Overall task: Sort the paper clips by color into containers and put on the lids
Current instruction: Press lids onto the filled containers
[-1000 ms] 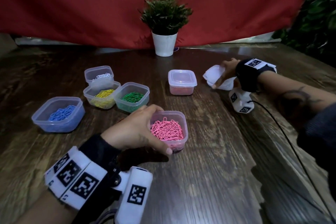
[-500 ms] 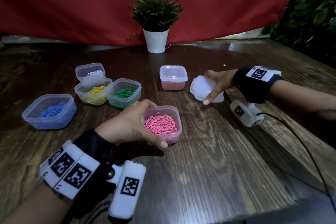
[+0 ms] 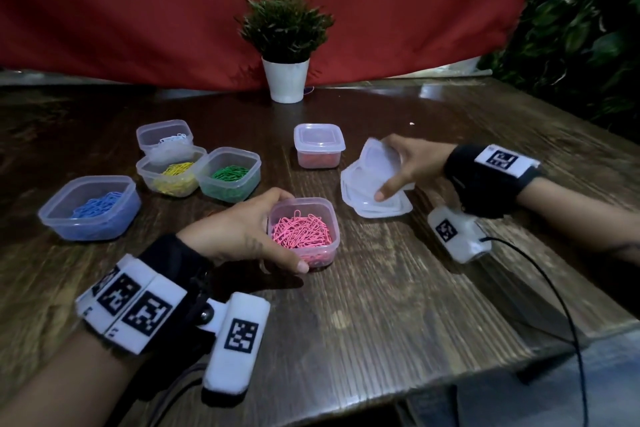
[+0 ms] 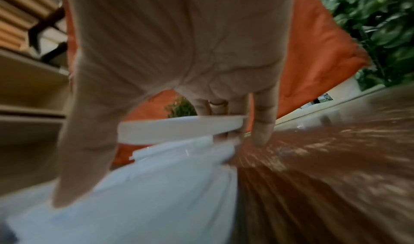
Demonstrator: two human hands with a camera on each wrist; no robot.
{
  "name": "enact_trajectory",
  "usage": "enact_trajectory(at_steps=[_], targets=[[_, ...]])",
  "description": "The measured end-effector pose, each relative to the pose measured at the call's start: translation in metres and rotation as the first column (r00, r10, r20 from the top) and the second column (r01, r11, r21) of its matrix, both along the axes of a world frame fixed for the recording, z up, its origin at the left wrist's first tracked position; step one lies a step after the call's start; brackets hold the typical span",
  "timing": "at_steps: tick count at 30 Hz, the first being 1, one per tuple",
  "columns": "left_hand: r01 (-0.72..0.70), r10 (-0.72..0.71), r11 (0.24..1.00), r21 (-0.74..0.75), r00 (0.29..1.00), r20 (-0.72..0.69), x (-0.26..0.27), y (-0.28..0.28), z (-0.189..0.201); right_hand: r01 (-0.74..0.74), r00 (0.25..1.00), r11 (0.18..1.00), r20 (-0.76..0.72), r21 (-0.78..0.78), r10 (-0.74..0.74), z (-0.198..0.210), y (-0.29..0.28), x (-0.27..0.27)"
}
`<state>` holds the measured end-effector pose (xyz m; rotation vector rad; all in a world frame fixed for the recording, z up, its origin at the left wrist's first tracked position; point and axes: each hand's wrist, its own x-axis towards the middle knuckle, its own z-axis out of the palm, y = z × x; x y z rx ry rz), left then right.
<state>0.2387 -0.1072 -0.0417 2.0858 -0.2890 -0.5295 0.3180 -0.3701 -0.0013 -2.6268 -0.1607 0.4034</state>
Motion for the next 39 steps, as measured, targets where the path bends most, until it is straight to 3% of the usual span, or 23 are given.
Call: enact_trajectory(at_steps=[4,6,8,12,15,17,19,21,23,24,28,31,35,39], targets=[[0.0,0.0,1.0,-0.008,1.0,0.018,0.003,0.002,-0.002,-0.034,0.991,0.999,-0.132,0.024,0.036,-0.004,0.005,0.0],[0.002,-0.002,1.0,0.009,0.999,0.032,0.003,0.003,-0.002,-0.065,0.986,0.997,-0.159,-0.037,0.058,-0.001,0.007,-0.003],[0.004,-0.005,1.0,0.025,0.999,0.036,0.001,0.003,-0.001,-0.074,0.996,0.996,-0.045,-0.049,0.071,0.006,0.007,-0.007],[0.056,-0.056,0.998,0.036,0.998,-0.013,-0.003,0.006,0.006,-0.071,0.98,0.959,0.2,0.276,0.015,0.028,0.018,-0.018],[0.087,-0.085,0.994,0.071,0.996,-0.025,-0.001,0.01,0.013,-0.116,0.974,0.951,0.221,0.287,0.052,0.026,0.035,-0.027],[0.074,-0.073,0.995,0.062,0.997,-0.025,-0.001,0.011,0.013,-0.122,0.945,0.945,0.328,0.304,0.016,0.018,0.046,-0.034],[0.063,-0.061,0.996,0.056,0.998,-0.031,-0.003,0.01,0.013,-0.164,0.867,0.967,0.496,0.196,0.046,0.016,0.058,-0.047],[0.042,-0.041,0.998,0.056,0.999,-0.026,-0.004,0.01,0.013,-0.155,0.757,0.974,0.613,-0.166,0.225,0.017,0.071,-0.066],[0.02,-0.019,0.998,0.06,1.0,-0.017,-0.005,0.01,0.013,-0.201,0.706,0.879,0.558,-0.432,0.436,0.012,0.082,-0.084],[0.016,-0.015,0.998,0.066,1.0,-0.012,-0.005,0.01,0.014,-0.26,0.719,0.829,0.474,-0.495,0.509,0.008,0.085,-0.091],[0.0,0.002,0.998,0.066,1.0,-0.029,-0.005,0.011,0.017,-0.446,0.787,0.691,0.12,-0.568,0.606,-0.004,0.086,-0.1],[0.017,-0.014,0.998,0.052,0.998,-0.064,-0.007,0.013,0.02,-0.47,0.79,0.705,0.104,-0.532,0.605,-0.003,0.088,-0.095],[0.039,-0.04,0.999,-0.012,0.991,-0.125,-0.009,0.016,0.028,-0.538,0.811,0.776,0.048,-0.33,0.583,0.001,0.094,-0.08],[0.024,-0.028,0.999,-0.034,0.99,-0.135,-0.006,0.018,0.026,-0.517,0.83,0.765,-0.008,-0.385,0.557,0.002,0.097,-0.074]])
